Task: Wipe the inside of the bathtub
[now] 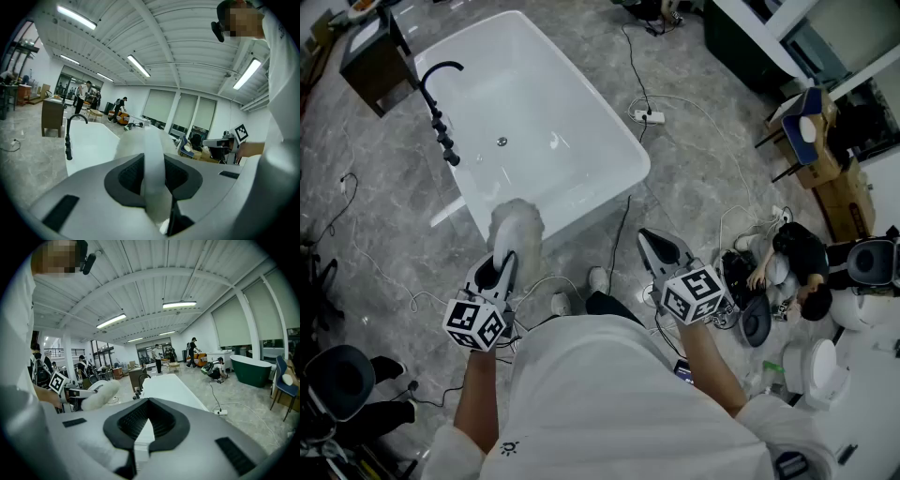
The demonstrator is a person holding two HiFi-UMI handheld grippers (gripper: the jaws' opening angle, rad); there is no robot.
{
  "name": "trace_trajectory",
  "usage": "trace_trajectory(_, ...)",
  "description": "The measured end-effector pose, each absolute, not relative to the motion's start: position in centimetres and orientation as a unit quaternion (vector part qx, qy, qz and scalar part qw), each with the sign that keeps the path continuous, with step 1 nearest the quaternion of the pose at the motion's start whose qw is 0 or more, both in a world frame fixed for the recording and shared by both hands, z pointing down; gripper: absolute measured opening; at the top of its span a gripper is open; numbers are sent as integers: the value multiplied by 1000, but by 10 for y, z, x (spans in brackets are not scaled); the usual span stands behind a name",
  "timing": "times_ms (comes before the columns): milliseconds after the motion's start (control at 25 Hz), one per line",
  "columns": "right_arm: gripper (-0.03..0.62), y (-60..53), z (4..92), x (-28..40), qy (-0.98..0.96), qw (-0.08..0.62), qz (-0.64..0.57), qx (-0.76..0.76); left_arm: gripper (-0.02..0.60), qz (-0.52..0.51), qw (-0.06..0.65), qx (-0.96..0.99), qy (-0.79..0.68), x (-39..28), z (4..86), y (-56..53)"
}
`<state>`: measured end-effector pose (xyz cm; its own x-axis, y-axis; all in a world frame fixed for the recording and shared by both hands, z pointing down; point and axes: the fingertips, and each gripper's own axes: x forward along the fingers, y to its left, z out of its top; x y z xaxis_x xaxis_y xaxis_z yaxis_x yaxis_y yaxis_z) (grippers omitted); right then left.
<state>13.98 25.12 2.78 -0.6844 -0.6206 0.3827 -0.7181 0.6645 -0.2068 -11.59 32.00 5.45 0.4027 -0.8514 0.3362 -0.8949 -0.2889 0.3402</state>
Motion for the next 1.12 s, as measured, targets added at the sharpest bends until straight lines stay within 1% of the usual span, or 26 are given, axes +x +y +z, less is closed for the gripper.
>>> trace_trajectory(440, 18, 271, 28, 132, -898, 135, 174, 381, 97, 38, 253, 805, -536, -126, 66, 334)
trace_trajectory(840, 18, 286, 27, 129, -892, 126, 175, 398, 97, 34, 231, 820, -522, -128, 56, 330)
trace_trajectory(1120, 18, 292, 31, 132, -884, 126, 183, 412, 97, 25, 230, 832, -505, -122, 53, 327)
